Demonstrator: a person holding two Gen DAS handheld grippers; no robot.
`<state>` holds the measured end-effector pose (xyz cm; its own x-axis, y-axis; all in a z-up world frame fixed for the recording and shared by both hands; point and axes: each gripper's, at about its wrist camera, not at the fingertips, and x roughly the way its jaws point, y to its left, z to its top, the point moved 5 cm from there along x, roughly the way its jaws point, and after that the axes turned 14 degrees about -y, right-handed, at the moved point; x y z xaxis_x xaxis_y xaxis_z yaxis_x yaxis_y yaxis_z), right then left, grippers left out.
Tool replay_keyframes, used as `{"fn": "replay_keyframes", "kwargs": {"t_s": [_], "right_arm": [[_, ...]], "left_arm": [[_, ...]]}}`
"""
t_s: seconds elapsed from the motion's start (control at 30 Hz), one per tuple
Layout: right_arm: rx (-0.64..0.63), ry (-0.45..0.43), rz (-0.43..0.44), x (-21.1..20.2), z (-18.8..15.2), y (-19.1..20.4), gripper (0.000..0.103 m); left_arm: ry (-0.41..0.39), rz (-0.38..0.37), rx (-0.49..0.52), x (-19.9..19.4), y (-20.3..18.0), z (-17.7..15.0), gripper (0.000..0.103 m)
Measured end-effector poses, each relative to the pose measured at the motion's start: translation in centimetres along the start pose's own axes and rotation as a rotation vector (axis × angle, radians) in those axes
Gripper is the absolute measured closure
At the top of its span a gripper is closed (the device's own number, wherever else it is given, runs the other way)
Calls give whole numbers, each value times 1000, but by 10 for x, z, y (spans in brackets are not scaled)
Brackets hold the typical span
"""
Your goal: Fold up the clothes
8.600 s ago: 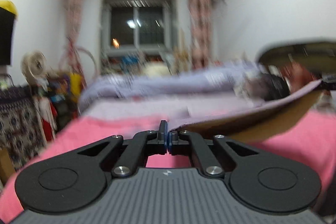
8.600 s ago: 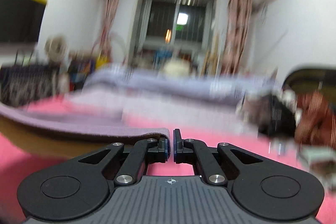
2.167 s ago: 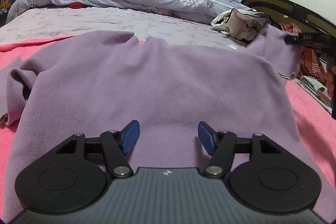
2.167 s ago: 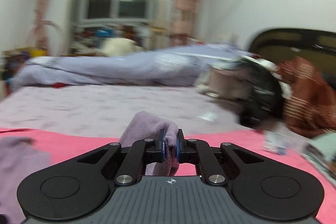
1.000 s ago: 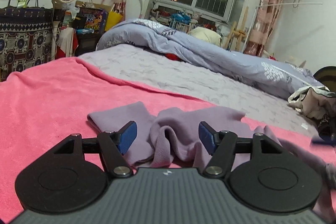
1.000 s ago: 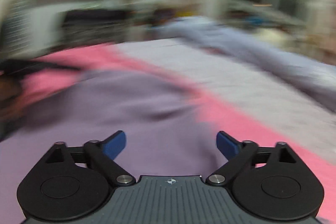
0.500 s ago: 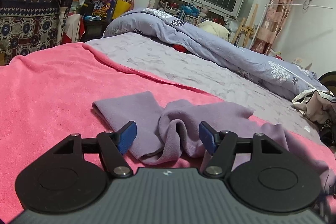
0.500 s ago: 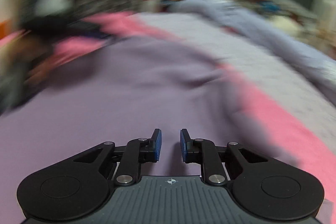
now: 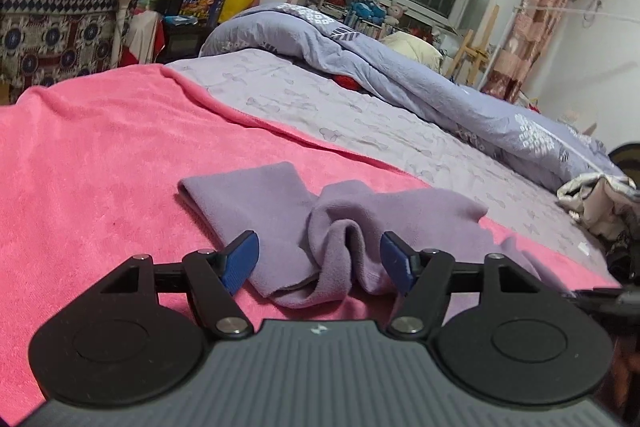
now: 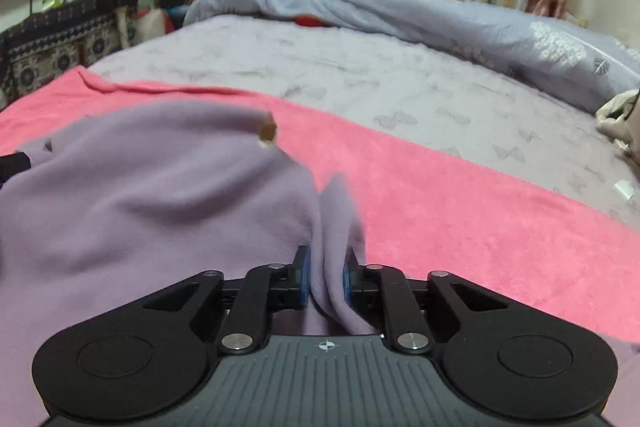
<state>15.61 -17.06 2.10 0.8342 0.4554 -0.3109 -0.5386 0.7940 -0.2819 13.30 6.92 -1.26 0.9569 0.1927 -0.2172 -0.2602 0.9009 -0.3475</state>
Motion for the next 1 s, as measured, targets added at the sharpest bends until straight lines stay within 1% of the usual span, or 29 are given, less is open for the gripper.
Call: {"fn": "replay_keyframes", "kwargs": {"t_s": [0.23, 0.3, 0.37, 0.4, 0.43, 0.47, 0.5, 0.53, 0.57, 0.63, 0.7, 0.77, 0.8, 0.83, 0.87, 0.9, 0.93, 0.97, 1.0], "right_arm": [[-104, -13, 103, -29, -11, 39, 90], [-133, -17, 133, -37, -15, 50, 90], [-156, -23, 156, -45, -18, 60, 89], [-98, -49, 109, -40, -14, 47, 87], [-40, -76, 61, -36, -11, 34, 74], [18, -103, 14, -31, -8, 20, 64], [76, -129, -34, -27, -4, 7, 47], [133, -154, -80, -23, -2, -7, 43], [178, -158, -110, -18, -2, -25, 43], [219, -110, -136, 6, -8, -46, 43], [253, -50, -99, 27, -23, -47, 43], [250, 28, -118, 39, -42, -45, 43], [278, 23, -115, 38, -43, -48, 43], [306, 17, -112, 37, -44, -52, 44], [334, 12, -110, 36, -45, -55, 46], [364, 6, -108, 35, -46, -59, 65], [403, -4, -113, 33, -48, -64, 89], [441, -14, -118, 30, -49, -70, 91], [465, -25, -116, 28, -50, -73, 92]], "left_arm": [[-106, 13, 8, -14, -2, 14, 34], [-115, 24, 20, -16, -6, 20, 33], [-92, 21, 28, -14, -13, 28, 33], [-81, 3, 31, -13, -16, 35, 32], [-75, -18, 41, -10, -21, 43, 29], [-76, -45, 81, -3, -27, 50, 24], [-79, -74, 133, 5, -34, 55, 22], [-71, -111, 208, 18, -43, 58, 21], [-57, -152, 294, 33, -53, 58, 21], [5, -226, 481, 63, -73, 46, 18], [34, -240, 641, 84, -89, 28, 18], [55, -242, 795, 103, -104, 11, 18], [66, -243, 872, 112, -112, 2, 18], [81, -230, 907, 121, -116, -7, 18], [110, -211, 897, 129, -115, -17, 23], [145, -194, 875, 136, -114, -27, 33], [165, -202, 837, 137, -112, -35, 62], [177, -222, 790, 135, -110, -40, 92], [172, -227, 785, 130, -112, -43, 95]]}}
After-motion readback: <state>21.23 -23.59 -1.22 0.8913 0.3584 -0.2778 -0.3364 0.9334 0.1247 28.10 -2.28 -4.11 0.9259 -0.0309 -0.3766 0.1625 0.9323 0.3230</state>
